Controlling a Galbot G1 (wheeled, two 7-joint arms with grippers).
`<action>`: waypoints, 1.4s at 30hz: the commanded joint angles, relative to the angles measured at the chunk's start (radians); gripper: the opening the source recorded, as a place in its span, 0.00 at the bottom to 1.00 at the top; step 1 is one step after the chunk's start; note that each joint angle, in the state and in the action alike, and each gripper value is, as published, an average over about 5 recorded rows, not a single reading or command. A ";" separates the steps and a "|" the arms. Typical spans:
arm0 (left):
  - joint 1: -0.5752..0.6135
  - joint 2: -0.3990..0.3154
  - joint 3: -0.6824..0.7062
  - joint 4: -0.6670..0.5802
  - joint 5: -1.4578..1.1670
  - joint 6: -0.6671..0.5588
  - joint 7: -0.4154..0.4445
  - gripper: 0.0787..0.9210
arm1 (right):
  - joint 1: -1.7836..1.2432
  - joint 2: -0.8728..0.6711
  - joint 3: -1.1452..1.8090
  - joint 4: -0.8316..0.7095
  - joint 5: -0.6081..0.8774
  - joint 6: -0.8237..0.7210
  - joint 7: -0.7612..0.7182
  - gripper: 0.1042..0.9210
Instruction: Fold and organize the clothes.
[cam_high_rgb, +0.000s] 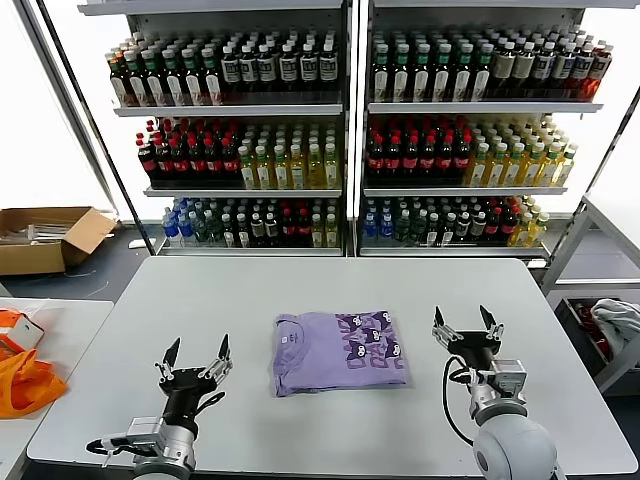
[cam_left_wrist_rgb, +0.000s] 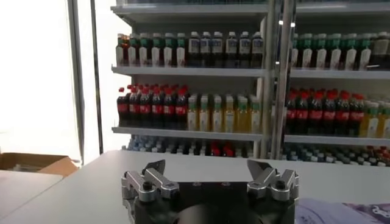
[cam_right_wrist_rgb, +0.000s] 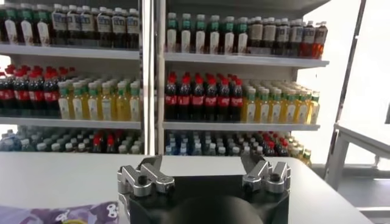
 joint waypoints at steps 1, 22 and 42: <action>-0.003 0.003 -0.010 0.014 0.009 -0.033 0.015 0.88 | -0.029 0.003 0.041 0.024 0.005 0.019 0.006 0.88; -0.006 -0.004 -0.012 0.028 0.025 -0.032 0.039 0.88 | -0.046 0.007 0.035 0.025 -0.002 0.030 0.004 0.88; 0.003 0.006 -0.009 0.028 0.014 -0.062 0.111 0.88 | -0.096 0.014 0.054 0.050 -0.018 0.044 0.003 0.88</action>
